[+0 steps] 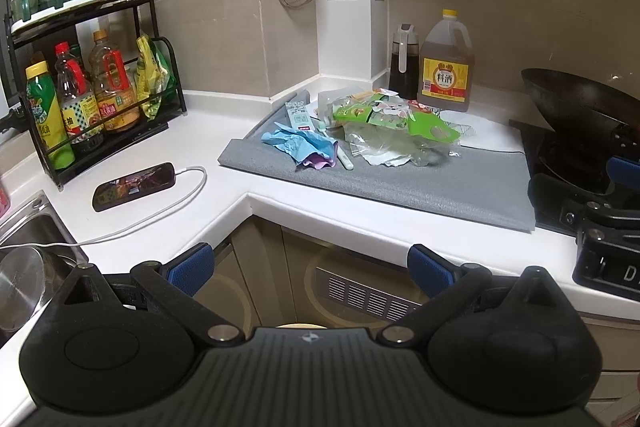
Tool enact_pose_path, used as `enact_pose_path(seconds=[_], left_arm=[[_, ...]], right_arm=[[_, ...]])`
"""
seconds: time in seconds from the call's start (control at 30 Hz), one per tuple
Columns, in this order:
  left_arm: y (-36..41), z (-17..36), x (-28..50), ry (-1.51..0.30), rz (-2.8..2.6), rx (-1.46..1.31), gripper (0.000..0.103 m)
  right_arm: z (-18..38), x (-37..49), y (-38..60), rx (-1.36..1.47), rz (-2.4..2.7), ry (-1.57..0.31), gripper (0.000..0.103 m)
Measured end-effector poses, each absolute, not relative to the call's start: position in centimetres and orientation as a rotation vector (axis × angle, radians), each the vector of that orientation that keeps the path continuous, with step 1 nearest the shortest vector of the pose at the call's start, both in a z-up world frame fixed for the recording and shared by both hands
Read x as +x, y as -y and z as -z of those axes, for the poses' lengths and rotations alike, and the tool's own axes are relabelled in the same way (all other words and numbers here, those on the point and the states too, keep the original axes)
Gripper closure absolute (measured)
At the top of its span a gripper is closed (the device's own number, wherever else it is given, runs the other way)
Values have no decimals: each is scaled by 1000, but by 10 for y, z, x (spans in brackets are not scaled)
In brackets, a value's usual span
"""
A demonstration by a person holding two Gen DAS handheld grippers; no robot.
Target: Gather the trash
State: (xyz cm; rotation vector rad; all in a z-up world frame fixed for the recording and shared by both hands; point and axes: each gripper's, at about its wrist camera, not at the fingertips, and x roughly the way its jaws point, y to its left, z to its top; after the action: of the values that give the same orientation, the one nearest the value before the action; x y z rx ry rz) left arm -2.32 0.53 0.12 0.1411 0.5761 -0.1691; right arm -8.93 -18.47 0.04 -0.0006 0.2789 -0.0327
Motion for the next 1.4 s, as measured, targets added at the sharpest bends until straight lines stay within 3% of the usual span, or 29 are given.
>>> enact_pose_path(seconds=[0.47, 0.87, 1.4], left_arm=[[-4, -1, 33, -603, 169, 129, 0], [-4, 3, 173, -687, 118, 44, 0], [26, 57, 331, -884, 116, -29, 0]], right_arm=[[5, -39, 208, 31, 47, -278, 0], [36, 92, 214, -159, 70, -242, 0], [79, 221, 185, -426, 34, -329, 0]])
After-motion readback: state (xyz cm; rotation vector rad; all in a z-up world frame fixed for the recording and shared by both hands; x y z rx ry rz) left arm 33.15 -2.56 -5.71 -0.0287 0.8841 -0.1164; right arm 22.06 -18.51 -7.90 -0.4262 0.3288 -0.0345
